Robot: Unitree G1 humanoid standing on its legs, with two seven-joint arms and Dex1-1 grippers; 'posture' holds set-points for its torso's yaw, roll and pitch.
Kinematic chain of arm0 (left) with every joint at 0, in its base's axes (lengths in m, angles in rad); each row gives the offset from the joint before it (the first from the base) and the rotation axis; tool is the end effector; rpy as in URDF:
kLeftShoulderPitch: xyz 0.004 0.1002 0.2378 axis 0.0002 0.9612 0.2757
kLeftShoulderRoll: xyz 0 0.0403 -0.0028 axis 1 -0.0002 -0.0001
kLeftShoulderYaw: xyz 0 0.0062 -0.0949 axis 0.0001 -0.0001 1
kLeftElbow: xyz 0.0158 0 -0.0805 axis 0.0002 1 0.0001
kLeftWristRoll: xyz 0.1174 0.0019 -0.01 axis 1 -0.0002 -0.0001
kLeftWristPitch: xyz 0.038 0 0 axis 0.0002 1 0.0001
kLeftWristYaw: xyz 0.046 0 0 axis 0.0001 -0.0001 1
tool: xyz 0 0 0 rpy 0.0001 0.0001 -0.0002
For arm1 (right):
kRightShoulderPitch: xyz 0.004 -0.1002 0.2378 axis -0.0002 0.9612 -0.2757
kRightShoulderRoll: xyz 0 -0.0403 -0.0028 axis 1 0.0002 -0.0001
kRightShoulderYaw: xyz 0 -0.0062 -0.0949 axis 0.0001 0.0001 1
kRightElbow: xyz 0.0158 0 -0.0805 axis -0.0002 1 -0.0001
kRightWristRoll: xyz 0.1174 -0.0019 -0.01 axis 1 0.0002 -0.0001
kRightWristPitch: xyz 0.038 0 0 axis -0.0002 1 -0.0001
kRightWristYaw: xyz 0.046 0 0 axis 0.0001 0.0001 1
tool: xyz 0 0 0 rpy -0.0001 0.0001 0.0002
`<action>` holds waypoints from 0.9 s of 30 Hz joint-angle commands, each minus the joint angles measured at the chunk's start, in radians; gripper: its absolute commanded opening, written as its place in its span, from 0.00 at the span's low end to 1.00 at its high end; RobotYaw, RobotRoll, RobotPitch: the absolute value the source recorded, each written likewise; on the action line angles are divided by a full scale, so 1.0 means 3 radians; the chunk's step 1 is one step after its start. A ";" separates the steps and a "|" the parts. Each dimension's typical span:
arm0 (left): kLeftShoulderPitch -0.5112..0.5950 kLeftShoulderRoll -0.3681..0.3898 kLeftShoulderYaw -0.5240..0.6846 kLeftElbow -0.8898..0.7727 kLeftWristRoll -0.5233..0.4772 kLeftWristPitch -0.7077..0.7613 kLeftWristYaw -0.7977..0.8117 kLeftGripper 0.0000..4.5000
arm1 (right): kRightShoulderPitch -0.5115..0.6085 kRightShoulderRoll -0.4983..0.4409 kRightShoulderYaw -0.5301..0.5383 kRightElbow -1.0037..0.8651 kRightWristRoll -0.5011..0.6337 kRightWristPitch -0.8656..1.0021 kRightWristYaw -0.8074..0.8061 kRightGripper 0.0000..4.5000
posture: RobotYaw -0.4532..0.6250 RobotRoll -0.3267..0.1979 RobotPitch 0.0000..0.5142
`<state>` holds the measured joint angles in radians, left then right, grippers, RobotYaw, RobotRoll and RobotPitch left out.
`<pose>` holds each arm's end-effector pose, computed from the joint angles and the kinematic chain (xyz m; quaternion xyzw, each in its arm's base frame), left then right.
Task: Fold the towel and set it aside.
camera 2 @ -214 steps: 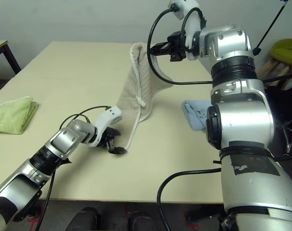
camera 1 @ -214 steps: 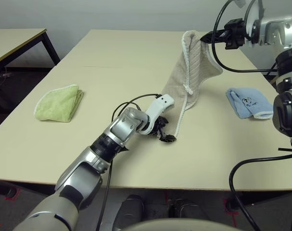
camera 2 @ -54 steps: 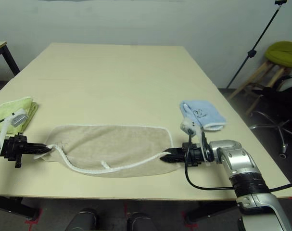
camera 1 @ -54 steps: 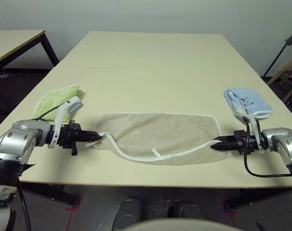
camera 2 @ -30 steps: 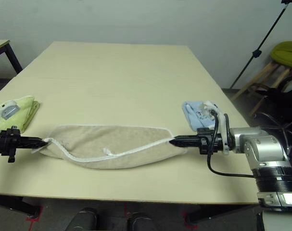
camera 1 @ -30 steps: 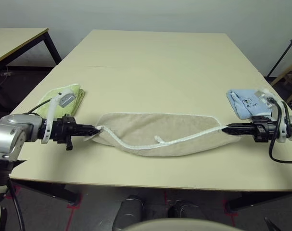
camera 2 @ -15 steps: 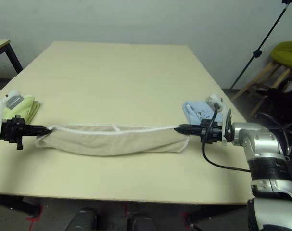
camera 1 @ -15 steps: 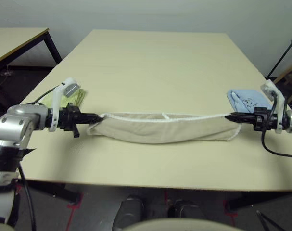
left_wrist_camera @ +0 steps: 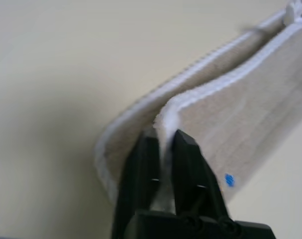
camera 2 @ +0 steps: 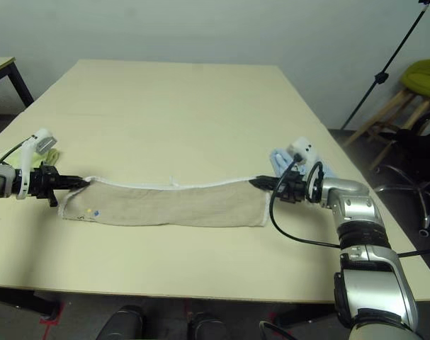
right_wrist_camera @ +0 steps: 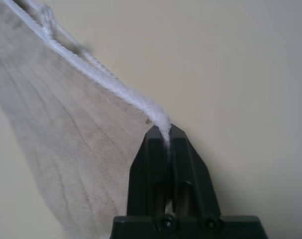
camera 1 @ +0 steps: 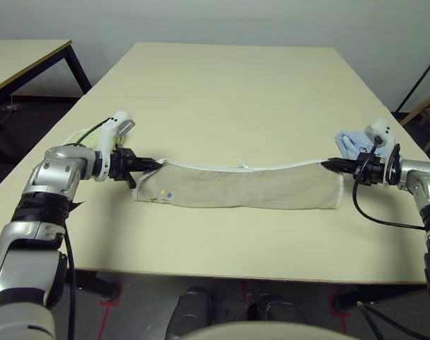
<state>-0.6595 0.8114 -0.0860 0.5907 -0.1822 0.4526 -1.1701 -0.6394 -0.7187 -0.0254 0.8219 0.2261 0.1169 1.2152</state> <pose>0.3069 0.3147 0.1678 0.1180 0.2772 -0.3739 0.8771 0.3030 -0.3275 0.1314 -0.0814 0.1799 0.4010 0.8945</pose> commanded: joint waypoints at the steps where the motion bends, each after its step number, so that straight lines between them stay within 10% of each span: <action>1: -0.0112 -0.0047 0.0137 0.0159 0.0043 -0.0144 0.0201 0.46 | -0.0139 0.0031 -0.0117 0.0170 -0.0041 -0.0239 -0.0173 0.32 | 0.52 0.62 0.08; 9: -0.0046 0.0064 0.0320 -0.0104 -0.0032 -0.0089 0.0268 1.00 | -0.0220 -0.0026 -0.0324 0.0107 0.0095 -0.0195 -0.0213 0.99 | 0.52 0.62 0.08; 27: 0.1234 -0.1368 0.0933 -0.2314 -0.0031 0.0011 0.2576 1.00 | 0.1205 0.1194 -0.0755 -0.2755 0.0590 0.0381 -0.2076 0.99 | 0.52 0.62 0.13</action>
<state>-0.3156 0.4203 0.1853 -0.0847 -0.2172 0.4615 -0.4631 -0.3055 -0.3771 -0.2387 0.0317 0.3967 0.2301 0.6455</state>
